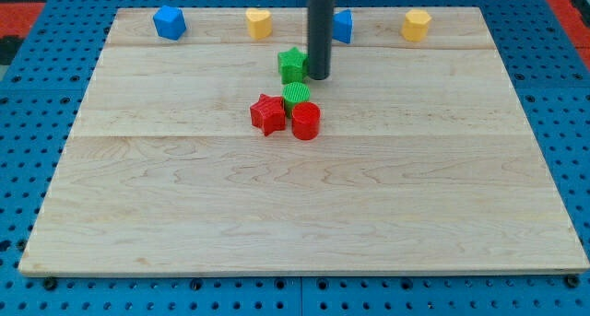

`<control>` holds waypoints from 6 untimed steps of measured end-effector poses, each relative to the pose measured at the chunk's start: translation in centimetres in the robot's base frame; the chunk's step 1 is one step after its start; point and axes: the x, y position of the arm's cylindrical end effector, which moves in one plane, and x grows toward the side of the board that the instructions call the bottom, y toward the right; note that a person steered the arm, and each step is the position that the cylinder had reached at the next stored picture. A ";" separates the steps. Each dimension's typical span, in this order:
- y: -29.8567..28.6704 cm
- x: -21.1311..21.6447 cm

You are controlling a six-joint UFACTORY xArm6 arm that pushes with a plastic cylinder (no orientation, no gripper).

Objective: Push the red circle towards bottom center

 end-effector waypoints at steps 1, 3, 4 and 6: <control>0.4 2.8; -3.6 6.8; -5.5 7.7; -6.2 11.0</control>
